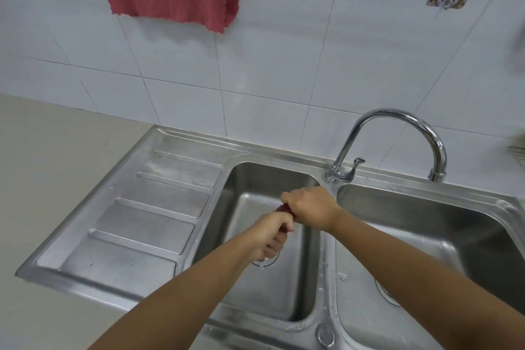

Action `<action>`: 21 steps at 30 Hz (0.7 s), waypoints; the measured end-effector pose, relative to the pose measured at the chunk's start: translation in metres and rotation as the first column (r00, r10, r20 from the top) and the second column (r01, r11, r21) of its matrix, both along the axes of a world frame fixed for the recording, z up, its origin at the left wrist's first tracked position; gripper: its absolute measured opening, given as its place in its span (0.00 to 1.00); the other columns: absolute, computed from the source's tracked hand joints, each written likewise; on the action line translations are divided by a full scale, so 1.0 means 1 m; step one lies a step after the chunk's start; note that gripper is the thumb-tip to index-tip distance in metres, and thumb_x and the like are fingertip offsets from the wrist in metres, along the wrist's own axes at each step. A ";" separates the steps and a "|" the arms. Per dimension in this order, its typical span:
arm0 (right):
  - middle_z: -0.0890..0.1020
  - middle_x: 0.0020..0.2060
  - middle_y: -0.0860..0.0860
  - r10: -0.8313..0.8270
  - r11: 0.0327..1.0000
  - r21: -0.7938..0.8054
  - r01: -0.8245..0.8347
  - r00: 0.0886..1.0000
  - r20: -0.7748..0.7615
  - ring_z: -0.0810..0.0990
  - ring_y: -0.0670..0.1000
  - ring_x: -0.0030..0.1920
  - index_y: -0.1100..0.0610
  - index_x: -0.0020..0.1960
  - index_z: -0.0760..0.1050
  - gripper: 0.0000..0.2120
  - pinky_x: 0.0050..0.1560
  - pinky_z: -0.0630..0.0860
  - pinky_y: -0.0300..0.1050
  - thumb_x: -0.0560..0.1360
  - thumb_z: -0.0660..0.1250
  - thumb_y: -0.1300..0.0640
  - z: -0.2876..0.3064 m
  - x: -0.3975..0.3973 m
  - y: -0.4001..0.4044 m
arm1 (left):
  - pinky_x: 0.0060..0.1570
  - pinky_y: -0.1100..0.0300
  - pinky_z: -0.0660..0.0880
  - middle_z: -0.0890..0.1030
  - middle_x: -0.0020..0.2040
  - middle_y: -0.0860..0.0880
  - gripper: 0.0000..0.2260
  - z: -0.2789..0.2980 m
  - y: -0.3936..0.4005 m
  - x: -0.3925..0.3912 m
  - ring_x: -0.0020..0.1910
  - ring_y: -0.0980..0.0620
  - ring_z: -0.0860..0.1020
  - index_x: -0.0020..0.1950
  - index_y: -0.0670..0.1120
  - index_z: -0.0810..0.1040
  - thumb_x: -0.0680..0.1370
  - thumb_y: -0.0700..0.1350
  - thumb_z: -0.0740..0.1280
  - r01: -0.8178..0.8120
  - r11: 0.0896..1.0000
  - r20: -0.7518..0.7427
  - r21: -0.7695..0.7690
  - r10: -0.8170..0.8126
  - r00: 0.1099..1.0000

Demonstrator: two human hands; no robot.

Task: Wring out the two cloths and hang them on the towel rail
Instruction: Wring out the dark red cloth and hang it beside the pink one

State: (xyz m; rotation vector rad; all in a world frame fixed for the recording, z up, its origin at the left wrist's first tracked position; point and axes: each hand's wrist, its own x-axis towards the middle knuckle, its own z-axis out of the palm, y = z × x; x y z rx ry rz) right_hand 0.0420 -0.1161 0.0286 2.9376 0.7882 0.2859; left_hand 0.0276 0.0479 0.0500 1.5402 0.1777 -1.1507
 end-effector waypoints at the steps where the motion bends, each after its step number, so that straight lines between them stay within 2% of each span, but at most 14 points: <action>1: 0.79 0.28 0.48 -0.015 1.000 0.006 0.015 1.000 0.001 0.78 0.53 0.27 0.54 0.40 0.72 0.11 0.24 0.54 0.37 0.67 0.72 0.52 -0.002 -0.003 -0.001 | 0.17 0.68 0.49 0.58 0.22 0.54 0.11 -0.002 -0.002 -0.001 0.18 0.57 0.54 0.31 0.50 0.61 0.70 0.41 0.60 -0.008 0.999 -0.093 -0.046 0.004 0.996; 3: 0.77 0.26 0.47 -0.073 0.997 0.025 0.073 0.997 -0.016 0.76 0.50 0.24 0.53 0.36 0.71 0.13 0.24 0.47 0.34 0.64 0.75 0.52 -0.009 -0.012 0.000 | 0.16 0.68 0.50 0.57 0.21 0.54 0.11 -0.009 -0.003 -0.004 0.17 0.57 0.54 0.29 0.50 0.61 0.69 0.41 0.60 -0.033 0.993 -0.215 -0.110 0.008 0.977; 4: 0.77 0.25 0.46 -0.098 0.994 0.039 0.099 0.995 -0.026 0.75 0.49 0.23 0.52 0.36 0.71 0.13 0.23 0.47 0.33 0.64 0.76 0.52 -0.016 -0.016 0.001 | 0.16 0.67 0.50 0.58 0.21 0.54 0.12 -0.013 -0.003 -0.006 0.17 0.57 0.54 0.28 0.50 0.61 0.69 0.41 0.61 -0.038 0.992 -0.246 -0.120 0.007 0.969; 7: 0.77 0.27 0.46 -0.152 0.985 0.066 0.157 0.986 -0.064 0.76 0.49 0.25 0.53 0.37 0.70 0.13 0.20 0.60 0.38 0.65 0.75 0.53 -0.040 -0.027 0.004 | 0.17 0.67 0.52 0.60 0.21 0.54 0.12 -0.028 0.002 -0.010 0.18 0.58 0.57 0.28 0.50 0.63 0.70 0.41 0.61 0.034 0.997 -0.222 -0.072 -0.049 0.974; 9: 0.79 0.33 0.49 -0.191 0.975 0.099 0.200 0.977 -0.096 0.78 0.52 0.31 0.55 0.41 0.71 0.09 0.24 0.67 0.43 0.69 0.70 0.53 -0.047 -0.030 0.007 | 0.19 0.67 0.56 0.64 0.24 0.54 0.07 -0.032 0.004 -0.008 0.21 0.58 0.61 0.34 0.49 0.67 0.70 0.41 0.63 0.128 0.991 -0.096 0.040 -0.124 0.988; 11: 0.79 0.39 0.51 -0.201 0.968 0.117 0.221 0.966 -0.164 0.77 0.53 0.38 0.56 0.44 0.72 0.08 0.29 0.68 0.45 0.72 0.67 0.51 -0.045 -0.030 0.010 | 0.21 0.67 0.62 0.69 0.27 0.52 0.04 -0.033 0.007 -0.005 0.23 0.57 0.67 0.41 0.46 0.71 0.69 0.40 0.64 0.190 0.963 0.099 0.191 -0.212 0.972; 14: 0.79 0.42 0.52 -0.203 0.968 0.100 0.231 0.952 -0.230 0.76 0.54 0.42 0.55 0.48 0.73 0.09 0.36 0.69 0.46 0.70 0.68 0.54 -0.038 -0.027 0.011 | 0.27 0.64 0.69 0.75 0.35 0.47 0.08 -0.039 0.014 0.002 0.30 0.54 0.73 0.48 0.44 0.69 0.70 0.38 0.64 0.143 0.941 0.319 0.308 -0.244 0.916; 16: 0.80 0.43 0.52 -0.257 0.939 0.129 0.318 0.900 -0.352 0.76 0.53 0.42 0.55 0.49 0.73 0.09 0.39 0.70 0.45 0.70 0.67 0.55 -0.030 -0.027 0.010 | 0.37 0.59 0.73 0.78 0.44 0.47 0.17 -0.044 0.021 0.004 0.39 0.51 0.78 0.57 0.47 0.65 0.71 0.42 0.67 0.039 0.925 0.464 0.378 -0.226 0.857; 17: 0.80 0.43 0.52 -0.288 0.903 0.161 0.398 0.840 -0.460 0.76 0.52 0.41 0.55 0.49 0.73 0.09 0.39 0.71 0.45 0.70 0.67 0.55 -0.024 -0.028 0.012 | 0.41 0.57 0.74 0.79 0.49 0.48 0.21 -0.047 0.024 0.004 0.44 0.49 0.80 0.62 0.48 0.63 0.72 0.44 0.68 -0.017 0.912 0.570 0.411 -0.242 0.785; 18: 0.80 0.42 0.52 -0.297 0.853 0.198 0.483 0.761 -0.576 0.76 0.52 0.40 0.55 0.49 0.74 0.09 0.39 0.71 0.44 0.70 0.68 0.55 -0.017 -0.028 0.013 | 0.45 0.57 0.75 0.78 0.53 0.48 0.24 -0.049 0.027 0.003 0.49 0.49 0.80 0.66 0.49 0.62 0.74 0.44 0.68 -0.067 0.899 0.685 0.433 -0.280 0.673; 20: 0.78 0.36 0.50 -0.218 0.733 0.250 0.633 0.566 -0.795 0.76 0.50 0.35 0.55 0.46 0.74 0.08 0.35 0.72 0.42 0.70 0.71 0.56 -0.002 -0.026 0.013 | 0.54 0.56 0.76 0.76 0.61 0.49 0.26 -0.054 0.031 0.001 0.57 0.50 0.78 0.70 0.48 0.63 0.75 0.43 0.69 -0.113 0.886 0.854 0.449 -0.389 0.344; 21: 0.77 0.33 0.50 -0.129 0.671 0.249 0.698 0.440 -0.888 0.75 0.48 0.30 0.55 0.44 0.73 0.09 0.31 0.71 0.39 0.69 0.72 0.57 0.006 -0.025 0.012 | 0.58 0.56 0.76 0.75 0.63 0.49 0.26 -0.057 0.033 0.000 0.60 0.51 0.76 0.71 0.47 0.64 0.74 0.42 0.69 -0.102 0.878 0.877 0.467 -0.445 0.178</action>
